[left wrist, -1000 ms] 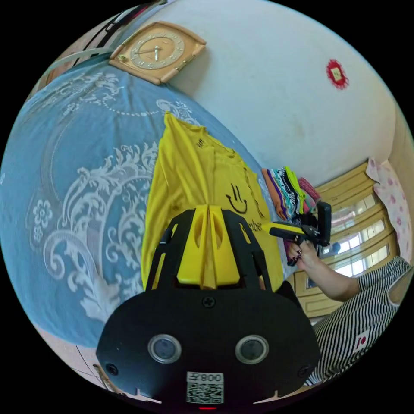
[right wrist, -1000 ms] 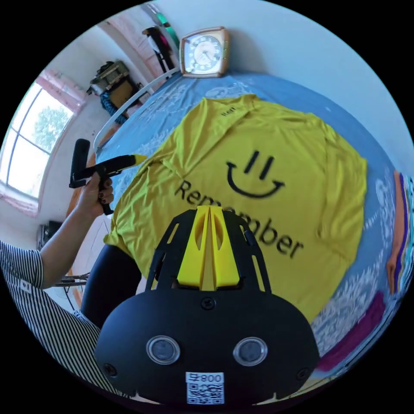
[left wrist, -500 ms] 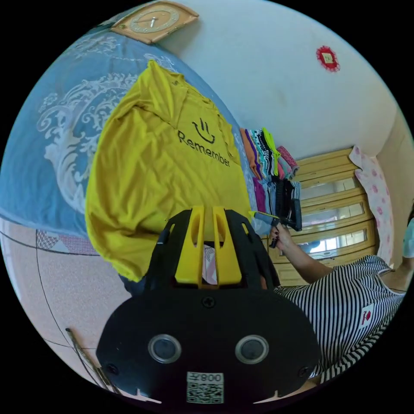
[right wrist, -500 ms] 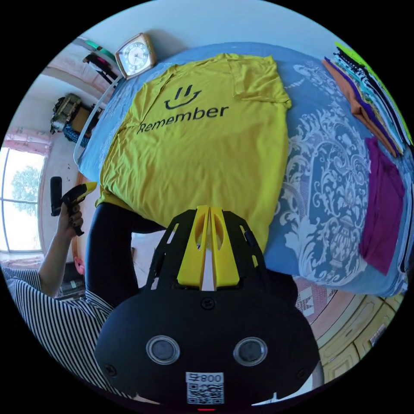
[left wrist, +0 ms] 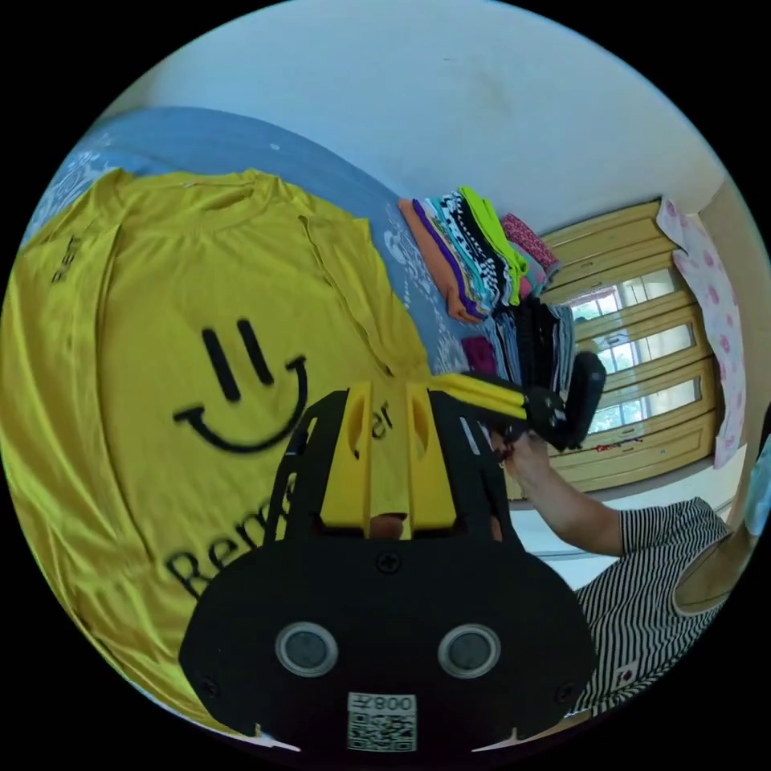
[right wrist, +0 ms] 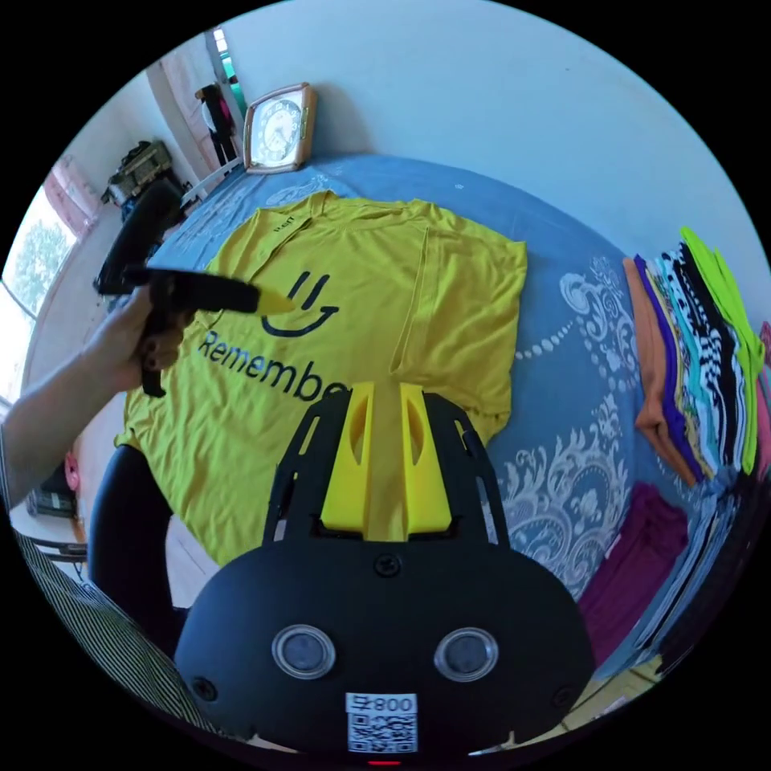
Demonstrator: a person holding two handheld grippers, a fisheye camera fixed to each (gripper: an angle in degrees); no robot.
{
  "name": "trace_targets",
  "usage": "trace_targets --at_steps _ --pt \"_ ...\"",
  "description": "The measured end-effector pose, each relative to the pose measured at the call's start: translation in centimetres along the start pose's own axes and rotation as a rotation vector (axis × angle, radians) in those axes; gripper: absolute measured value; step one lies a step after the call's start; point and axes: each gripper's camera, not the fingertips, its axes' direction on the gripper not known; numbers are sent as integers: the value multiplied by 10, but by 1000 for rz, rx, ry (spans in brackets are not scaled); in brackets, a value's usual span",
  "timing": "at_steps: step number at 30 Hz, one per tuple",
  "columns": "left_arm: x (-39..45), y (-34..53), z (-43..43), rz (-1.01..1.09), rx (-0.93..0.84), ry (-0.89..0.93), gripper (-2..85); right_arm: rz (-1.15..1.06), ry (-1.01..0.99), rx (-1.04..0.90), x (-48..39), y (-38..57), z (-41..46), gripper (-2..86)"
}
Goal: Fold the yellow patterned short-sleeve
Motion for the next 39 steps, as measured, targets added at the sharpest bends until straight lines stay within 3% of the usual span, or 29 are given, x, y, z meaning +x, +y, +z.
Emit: trace_targets --at_steps 9,16,21,33,39 --pt "6 -151 19 -53 129 -85 82 -114 75 23 12 29 59 59" --pt "33 -222 35 -49 120 -188 64 -116 73 59 16 59 75 50" --pt "52 -248 40 -38 81 -229 24 -83 21 78 30 83 89 31" --pt "95 -262 6 10 178 -178 12 -65 -153 211 36 131 82 22" --pt "88 -261 17 -62 112 -247 22 -68 -206 69 34 145 143 22"
